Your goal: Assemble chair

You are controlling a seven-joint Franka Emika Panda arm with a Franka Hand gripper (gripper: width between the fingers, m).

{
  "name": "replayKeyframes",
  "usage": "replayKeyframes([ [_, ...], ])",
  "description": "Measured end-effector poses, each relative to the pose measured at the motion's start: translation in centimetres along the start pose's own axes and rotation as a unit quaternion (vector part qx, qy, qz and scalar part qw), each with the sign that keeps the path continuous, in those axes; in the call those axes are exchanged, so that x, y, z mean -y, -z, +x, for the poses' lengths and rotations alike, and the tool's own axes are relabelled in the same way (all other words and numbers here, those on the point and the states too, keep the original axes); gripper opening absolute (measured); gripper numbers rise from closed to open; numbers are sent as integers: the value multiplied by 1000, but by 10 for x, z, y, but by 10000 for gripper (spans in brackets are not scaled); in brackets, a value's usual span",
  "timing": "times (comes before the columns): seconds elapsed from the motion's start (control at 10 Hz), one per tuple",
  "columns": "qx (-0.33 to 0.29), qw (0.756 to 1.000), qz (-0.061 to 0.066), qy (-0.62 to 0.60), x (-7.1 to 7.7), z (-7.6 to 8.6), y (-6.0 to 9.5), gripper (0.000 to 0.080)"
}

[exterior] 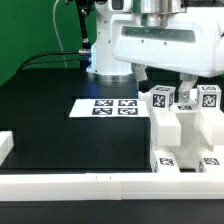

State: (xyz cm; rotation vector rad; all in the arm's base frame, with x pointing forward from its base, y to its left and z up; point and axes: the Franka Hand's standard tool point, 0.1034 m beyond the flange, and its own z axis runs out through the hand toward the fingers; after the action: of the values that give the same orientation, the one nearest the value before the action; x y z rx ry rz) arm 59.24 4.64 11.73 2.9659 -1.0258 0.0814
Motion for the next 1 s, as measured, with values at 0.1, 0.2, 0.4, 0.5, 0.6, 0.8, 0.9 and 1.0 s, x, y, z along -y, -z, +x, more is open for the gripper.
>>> replayKeyframes([
  [0.1,-6,999,0,39,2,-1,-1,648],
  [0.2,-5,1000,2,1,2,-1,-1,523],
  [0.4,-5,1000,2,-8,2,-1,-1,342],
  [0.5,-4,998,4,-57,2,-1,-1,281],
  [0.6,-3,997,5,-80,2,-1,-1,281],
  [0.8,-3,985,5,-172,3,-1,0,281],
  [0.9,-2,969,6,-248,2,-1,-1,281],
  [1.0,4,946,9,-325,1,-1,-1,281],
])
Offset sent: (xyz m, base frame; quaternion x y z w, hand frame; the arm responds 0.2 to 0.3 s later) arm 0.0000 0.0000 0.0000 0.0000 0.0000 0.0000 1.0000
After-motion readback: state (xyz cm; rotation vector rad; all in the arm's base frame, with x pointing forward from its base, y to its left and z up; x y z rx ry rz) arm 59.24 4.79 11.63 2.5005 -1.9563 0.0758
